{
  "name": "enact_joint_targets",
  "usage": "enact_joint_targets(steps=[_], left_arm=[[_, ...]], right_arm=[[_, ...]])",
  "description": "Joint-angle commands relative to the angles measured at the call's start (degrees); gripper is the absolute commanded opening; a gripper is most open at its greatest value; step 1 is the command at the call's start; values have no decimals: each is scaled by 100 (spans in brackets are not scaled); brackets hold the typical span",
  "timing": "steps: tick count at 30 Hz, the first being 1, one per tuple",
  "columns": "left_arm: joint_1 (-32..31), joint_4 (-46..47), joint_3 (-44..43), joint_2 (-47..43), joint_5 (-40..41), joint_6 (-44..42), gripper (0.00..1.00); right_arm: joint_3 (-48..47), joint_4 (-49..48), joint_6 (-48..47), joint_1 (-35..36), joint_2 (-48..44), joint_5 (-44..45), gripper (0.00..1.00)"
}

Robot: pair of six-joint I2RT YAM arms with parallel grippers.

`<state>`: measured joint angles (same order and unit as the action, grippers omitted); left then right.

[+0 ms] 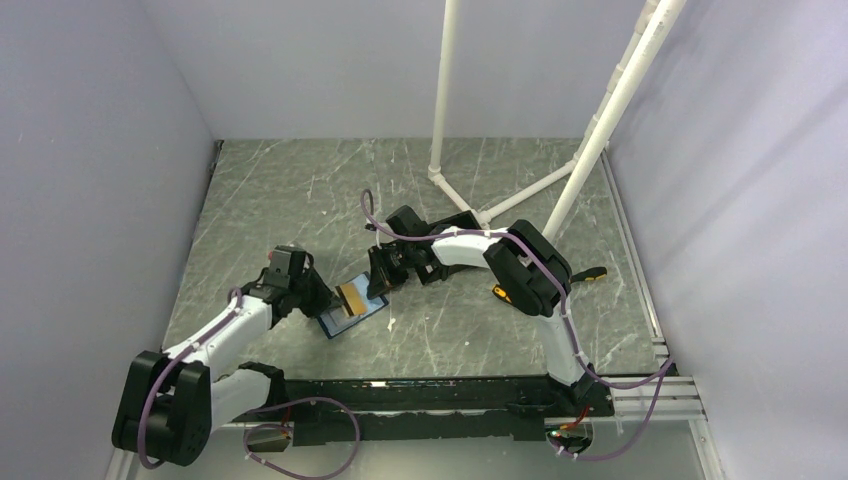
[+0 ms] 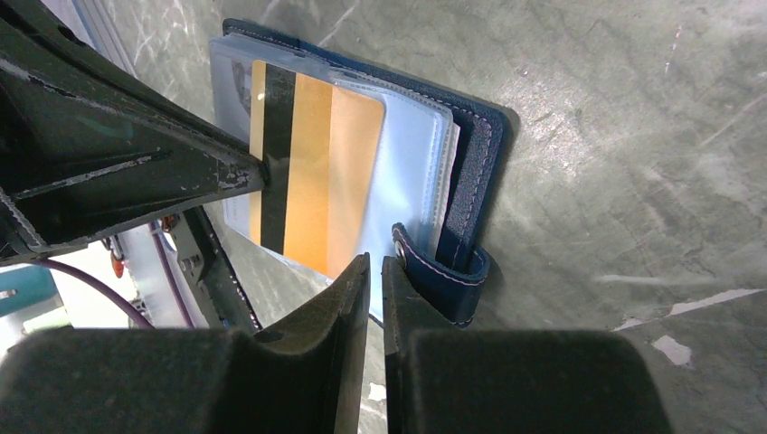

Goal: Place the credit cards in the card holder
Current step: Insert the credit card into the card holder.

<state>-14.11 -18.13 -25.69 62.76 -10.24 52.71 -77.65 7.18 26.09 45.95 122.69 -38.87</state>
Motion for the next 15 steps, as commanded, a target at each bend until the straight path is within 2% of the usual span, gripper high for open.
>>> enact_joint_targets(steps=[1, 5, 15], left_arm=[[-3, -220, 268, 76, 330, 544, 0], [-1, -429, 105, 183, 257, 631, 0], [-4, -272, 112, 421, 114, 609, 0]], right_arm=[[-95, 313, -110, 63, -30, 330, 13], [-276, 859, -288, 45, -252, 634, 18], [-261, 1054, -551, -40, -346, 817, 30]])
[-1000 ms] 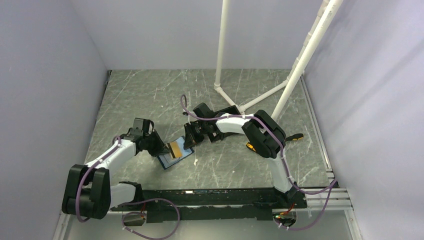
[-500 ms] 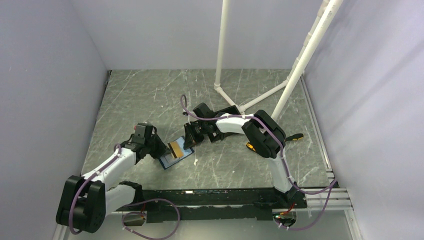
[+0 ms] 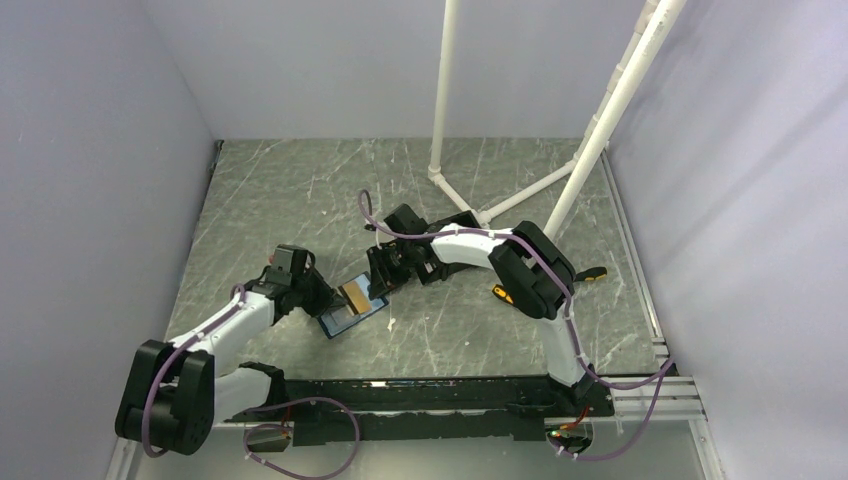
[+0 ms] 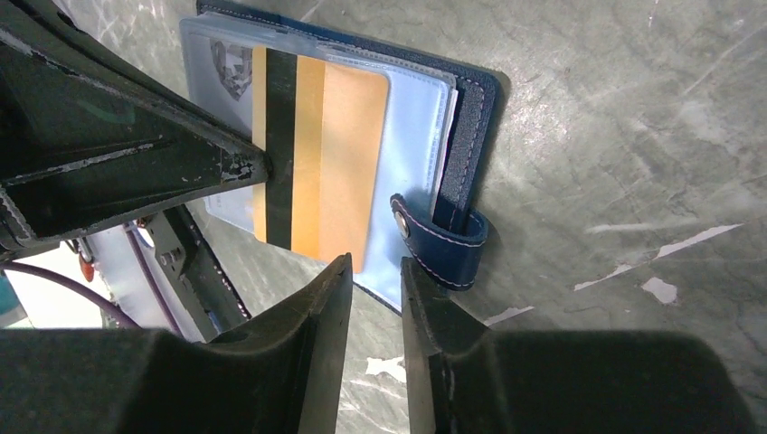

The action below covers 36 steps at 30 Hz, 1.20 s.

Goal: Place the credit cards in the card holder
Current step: Insert the credit card into the card holder.

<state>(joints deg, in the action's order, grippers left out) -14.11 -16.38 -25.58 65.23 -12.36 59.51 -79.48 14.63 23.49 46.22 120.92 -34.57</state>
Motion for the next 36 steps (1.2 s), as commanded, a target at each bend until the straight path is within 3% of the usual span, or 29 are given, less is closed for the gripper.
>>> enact_joint_targets(steps=[1, 11, 19, 29, 33, 36], left_arm=[[-4, -412, 117, 174, 316, -71, 0], [-129, 191, -14, 696, 35, -118, 0], [-189, -205, -219, 758, 88, -384, 5], [-252, 381, -363, 1239, -412, -227, 1], [-285, 376, -425, 1205, -517, -209, 7], [-289, -90, -566, 1064, -453, -343, 18]], right_arm=[[-87, 323, -299, -75, -162, 385, 31], [-65, 71, -103, -75, -32, 38, 30], [-172, 428, -228, -289, -329, 255, 30], [-80, 163, -49, -278, -122, -29, 31], [-47, 54, 28, -236, -100, -196, 31], [-66, 257, -79, -236, -222, 77, 31]])
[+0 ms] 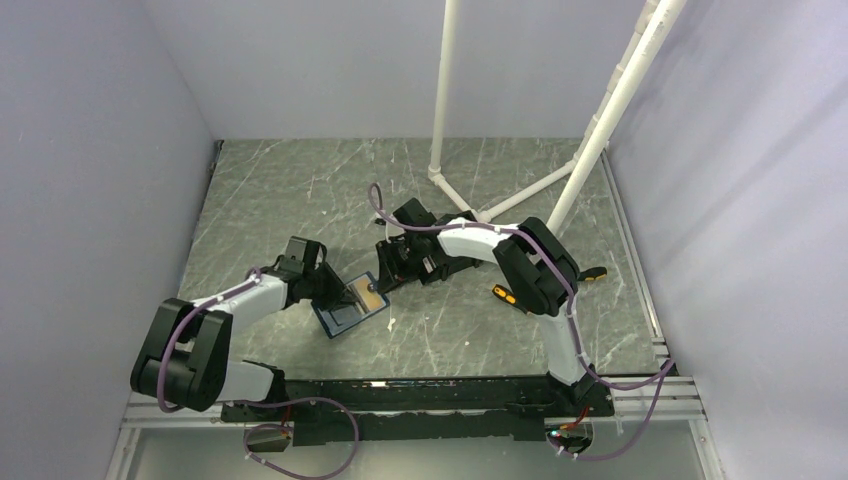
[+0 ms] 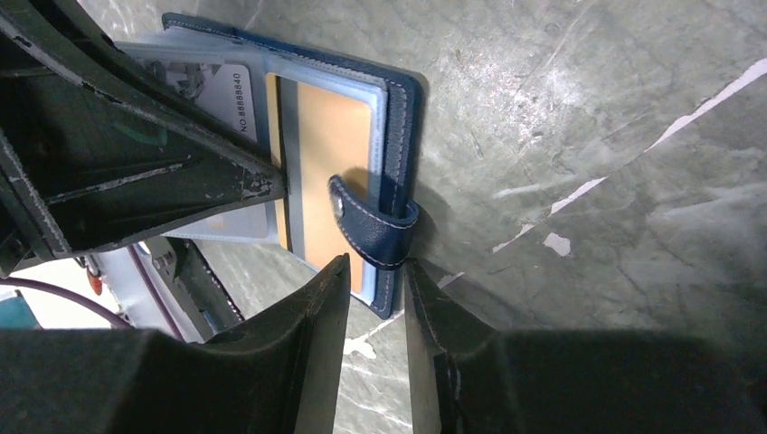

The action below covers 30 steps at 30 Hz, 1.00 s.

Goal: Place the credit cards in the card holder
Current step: Insert the credit card into the card holder.

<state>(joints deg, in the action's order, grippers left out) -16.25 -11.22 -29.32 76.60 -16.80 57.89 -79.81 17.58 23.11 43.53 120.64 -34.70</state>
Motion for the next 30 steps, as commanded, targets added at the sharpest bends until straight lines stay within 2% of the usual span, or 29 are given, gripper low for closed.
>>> enact_joint_targets(steps=[1, 4, 8, 12, 15, 20, 22, 25, 30], left_arm=[[-72, -842, -240, -158, 80, -241, 23], [-71, -1507, -350, -500, 312, -363, 37], [-71, -1877, -514, -903, 364, -480, 43], [-62, -2145, -796, -941, 457, -586, 41], [-62, -2249, -884, -928, 525, -636, 29], [-54, -2468, -829, -1127, 722, -644, 24], [-46, -2564, -790, -1351, 878, -618, 25], [-28, -2669, -745, -1625, 1066, -572, 39], [-7, -2108, -575, -1621, 532, -640, 42]], right_arm=[[-46, 76, -125, 33, -276, 296, 31], [-26, 357, -333, 33, -576, 692, 35], [129, 209, -215, 60, -941, 523, 41], [73, -289, 45, 165, -1054, 476, 51], [-567, -129, 185, 287, -560, 440, 52], [-1176, 302, 714, 681, -229, 1141, 50], [-1188, 420, 1019, 826, -186, 1540, 44], [-1063, 420, 1244, 1013, -120, 1905, 36], [-1059, 649, 1122, 1115, 1, 2335, 31]])
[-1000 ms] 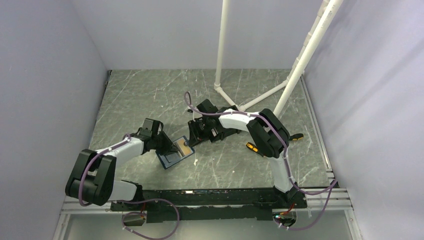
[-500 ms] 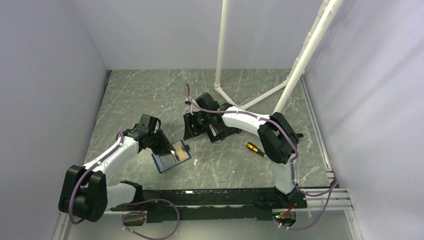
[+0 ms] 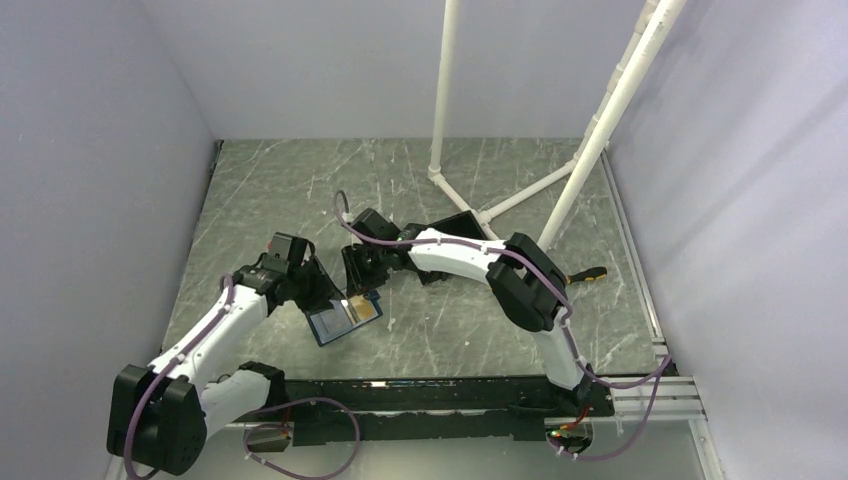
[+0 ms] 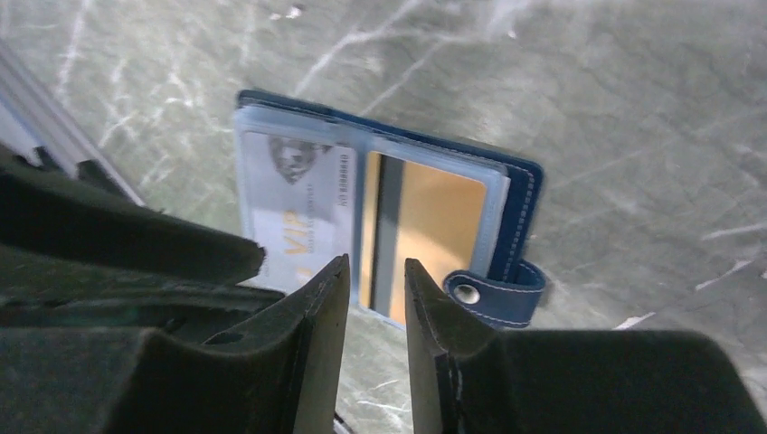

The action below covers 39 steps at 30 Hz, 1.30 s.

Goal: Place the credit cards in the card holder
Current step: Insert the credit card into the card holder.

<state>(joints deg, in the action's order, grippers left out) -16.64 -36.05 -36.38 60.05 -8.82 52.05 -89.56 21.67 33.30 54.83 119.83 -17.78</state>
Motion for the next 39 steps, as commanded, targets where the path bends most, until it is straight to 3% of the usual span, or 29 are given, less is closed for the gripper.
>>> enact_joint_targets(steps=[1, 5, 11, 16, 20, 29, 39], left_arm=[[27, 489, 120, 132, -460, -63, 40], [27, 814, 78, 523, -741, -68, 36], [28, 1250, 167, 905, -937, -59, 33], [26, 1258, 299, 1254, -738, -51, 12], [26, 1329, 509, 1378, -543, -110, 6], [29, 1423, 665, 1758, -429, -95, 0], [27, 1254, 839, 1592, -261, -36, 0]], right_arm=[[-66, 271, 66, -16, 91, 714, 31], [-4, 514, -62, -12, 111, 1077, 24], [314, 664, -133, 1, -162, 1590, 24], [554, 180, -254, -12, -195, 792, 24], [796, -230, -163, -123, -353, 259, 28], [1591, -1284, 144, -449, -737, -767, 33], [1847, -1752, 300, -535, -808, -1162, 31]])
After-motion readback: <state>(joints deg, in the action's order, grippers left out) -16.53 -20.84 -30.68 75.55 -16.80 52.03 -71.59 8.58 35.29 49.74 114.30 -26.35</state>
